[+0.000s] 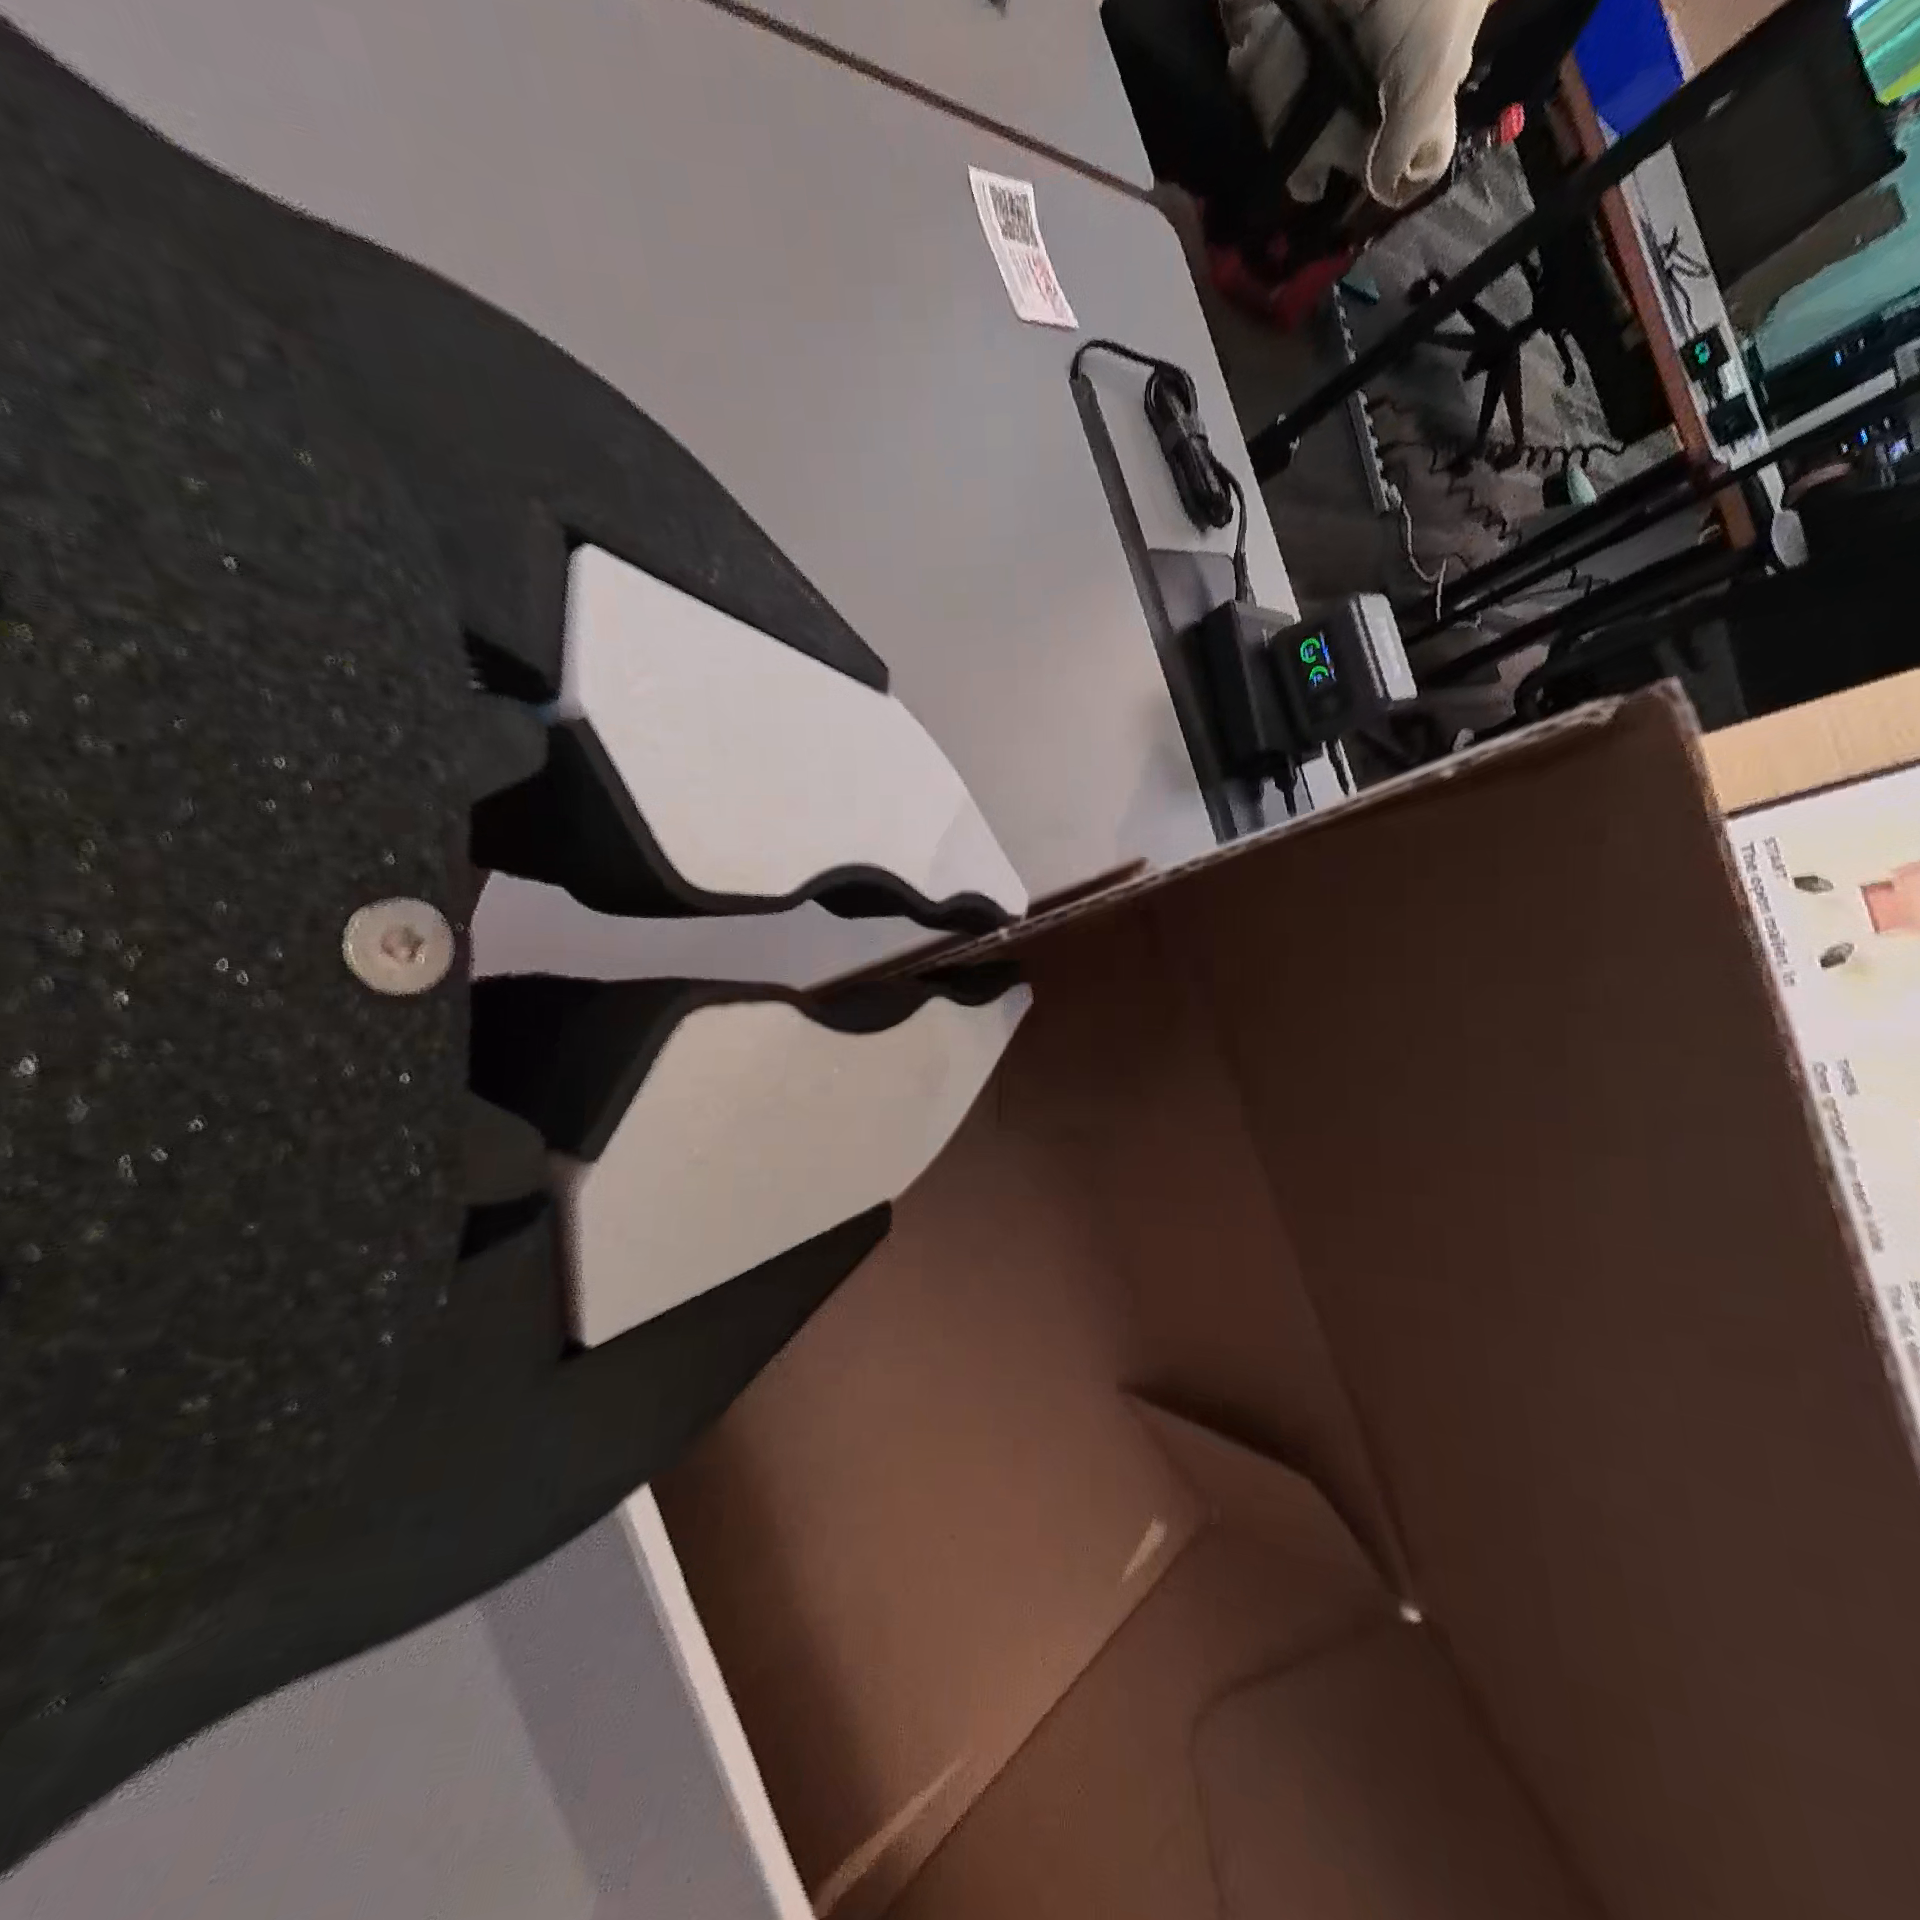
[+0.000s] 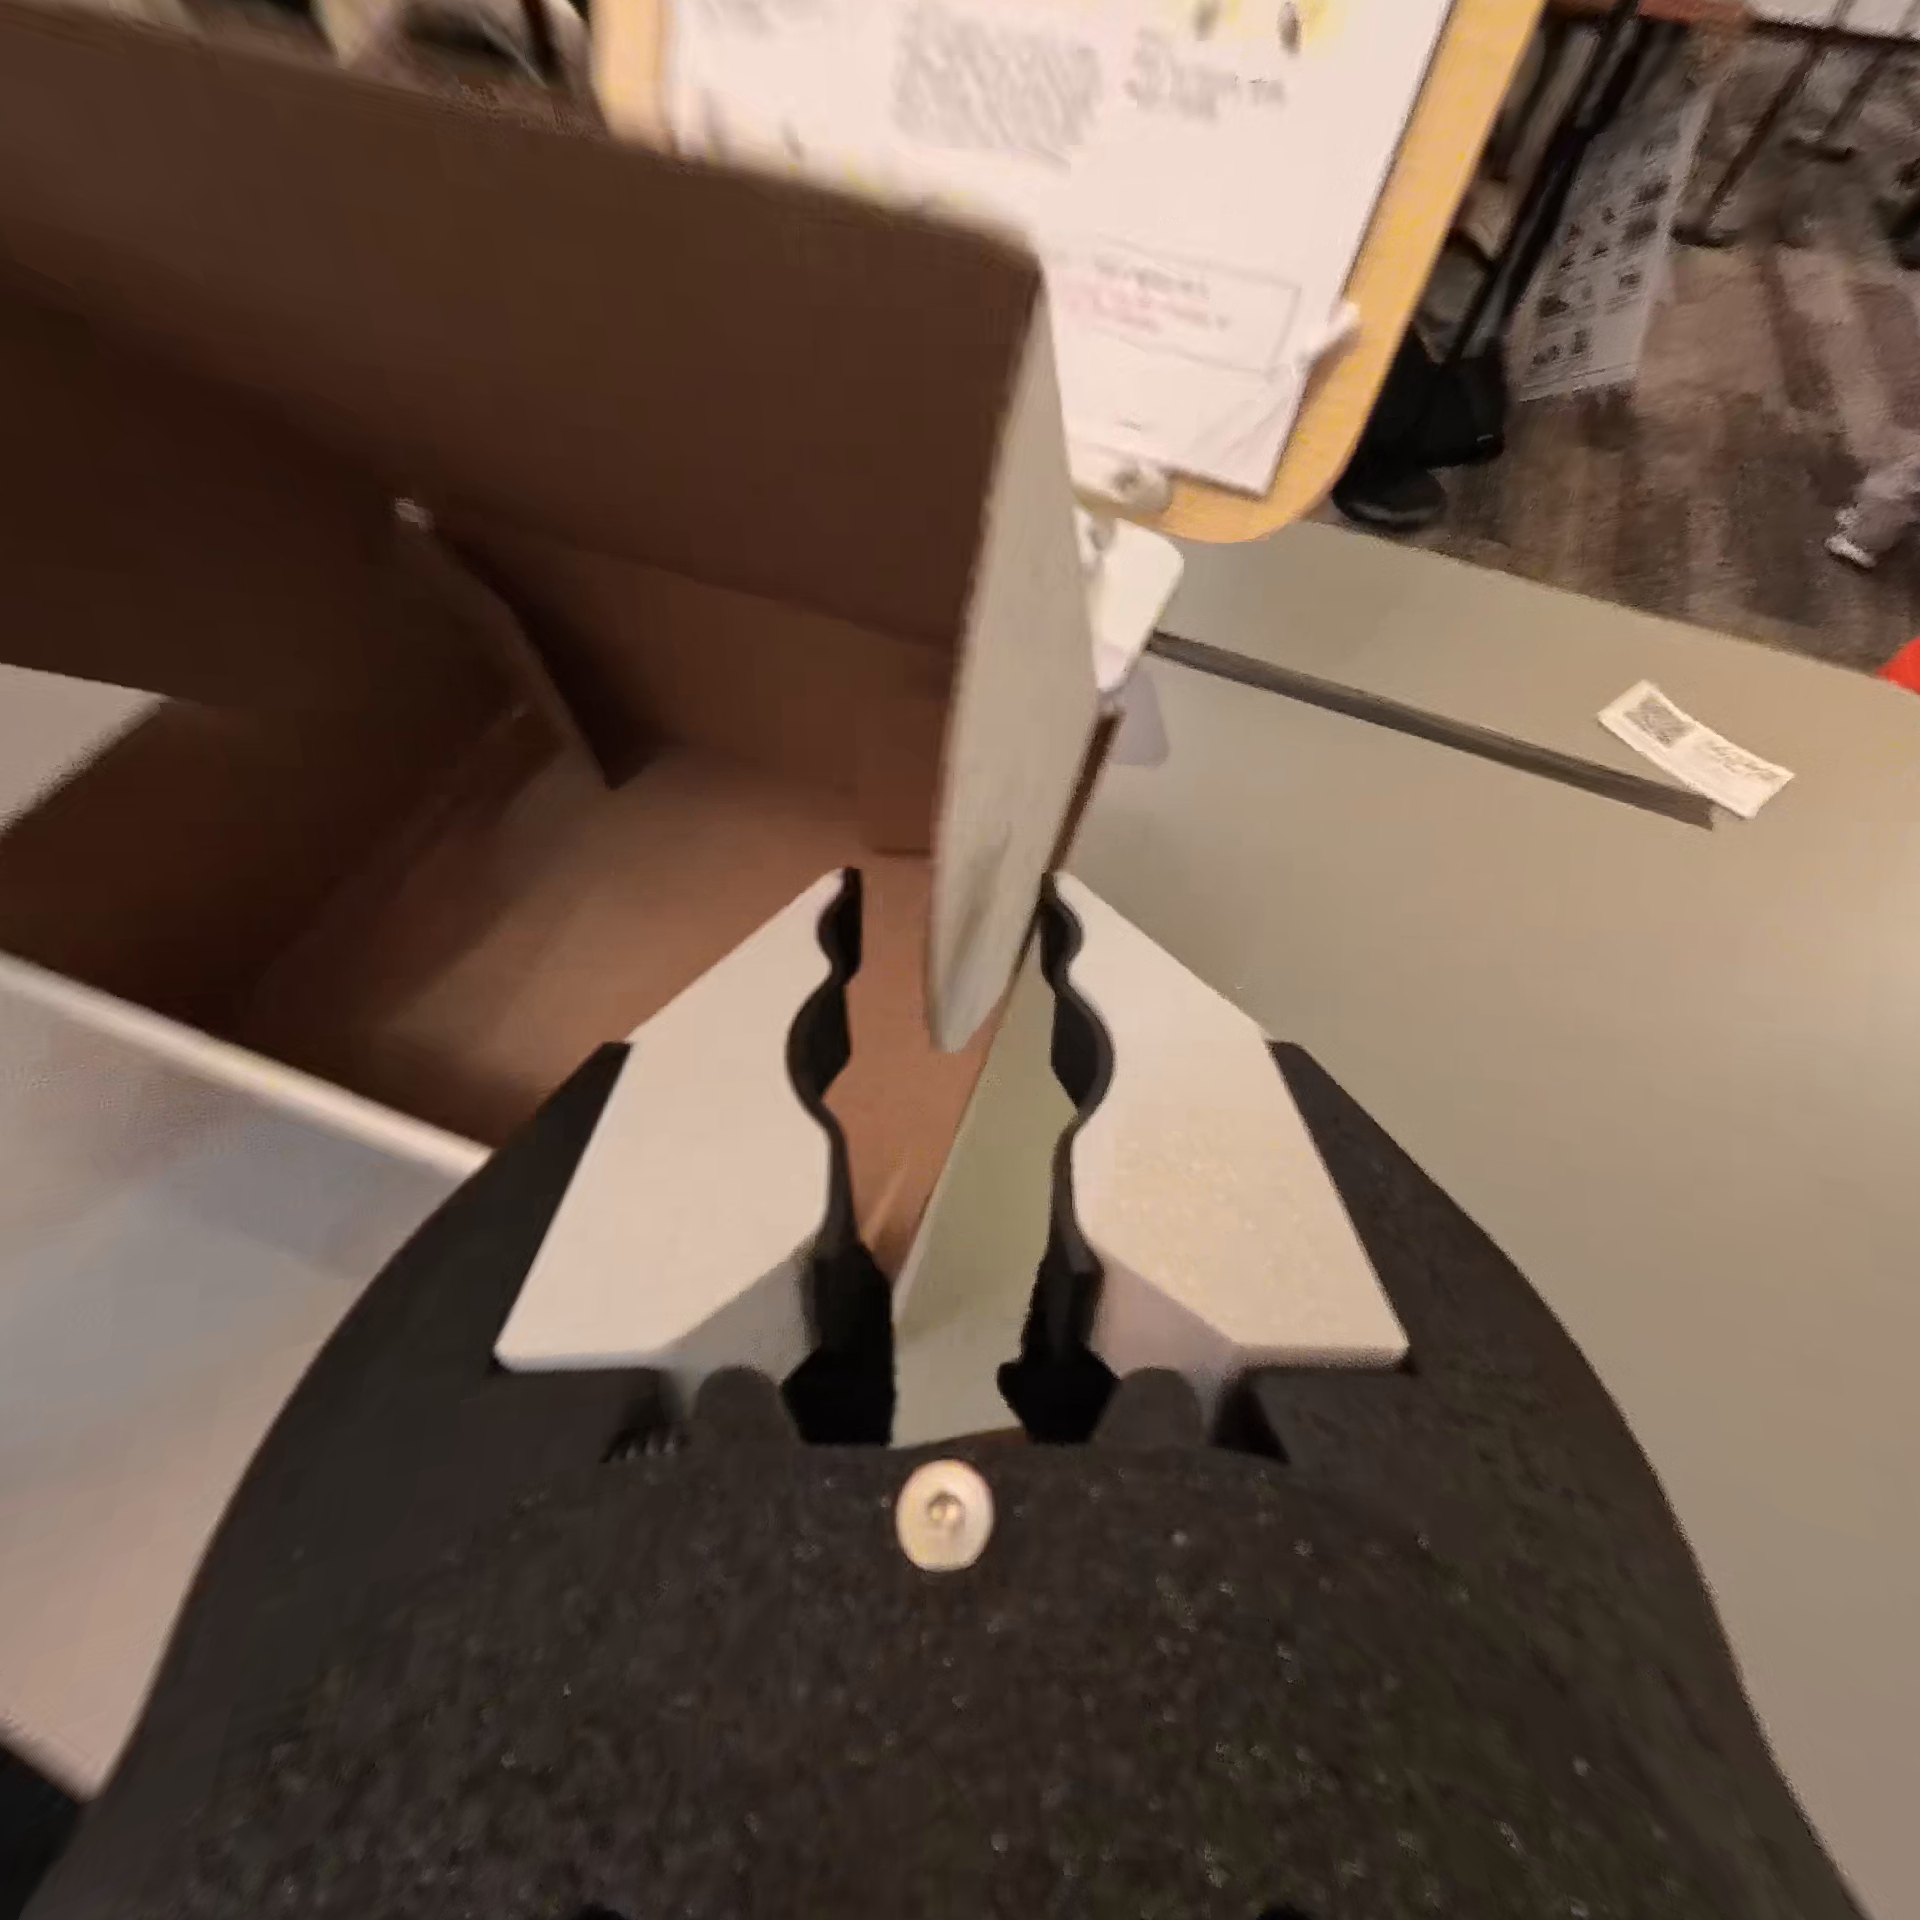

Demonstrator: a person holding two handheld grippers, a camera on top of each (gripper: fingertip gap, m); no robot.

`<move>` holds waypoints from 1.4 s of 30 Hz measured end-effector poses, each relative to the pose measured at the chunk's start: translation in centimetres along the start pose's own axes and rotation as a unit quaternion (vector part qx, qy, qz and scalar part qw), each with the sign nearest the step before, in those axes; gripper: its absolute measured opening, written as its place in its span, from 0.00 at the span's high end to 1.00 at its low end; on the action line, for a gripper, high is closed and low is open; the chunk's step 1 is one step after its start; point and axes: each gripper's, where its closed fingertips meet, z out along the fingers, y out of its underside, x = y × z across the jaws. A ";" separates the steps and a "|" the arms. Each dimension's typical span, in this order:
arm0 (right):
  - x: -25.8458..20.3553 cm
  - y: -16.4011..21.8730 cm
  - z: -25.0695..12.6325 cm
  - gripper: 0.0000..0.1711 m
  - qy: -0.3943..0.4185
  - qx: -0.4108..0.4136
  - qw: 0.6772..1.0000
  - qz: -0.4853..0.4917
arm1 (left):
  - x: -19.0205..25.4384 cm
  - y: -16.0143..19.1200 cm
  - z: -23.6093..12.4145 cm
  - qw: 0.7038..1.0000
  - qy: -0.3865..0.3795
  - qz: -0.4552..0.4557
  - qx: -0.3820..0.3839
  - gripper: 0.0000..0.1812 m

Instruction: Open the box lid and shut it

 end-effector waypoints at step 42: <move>-12.7 0.8 22.8 0.93 0.011 -0.041 0.869 -0.492 | 0.6 2.2 -0.1 0.999 0.040 0.007 -0.032 0.99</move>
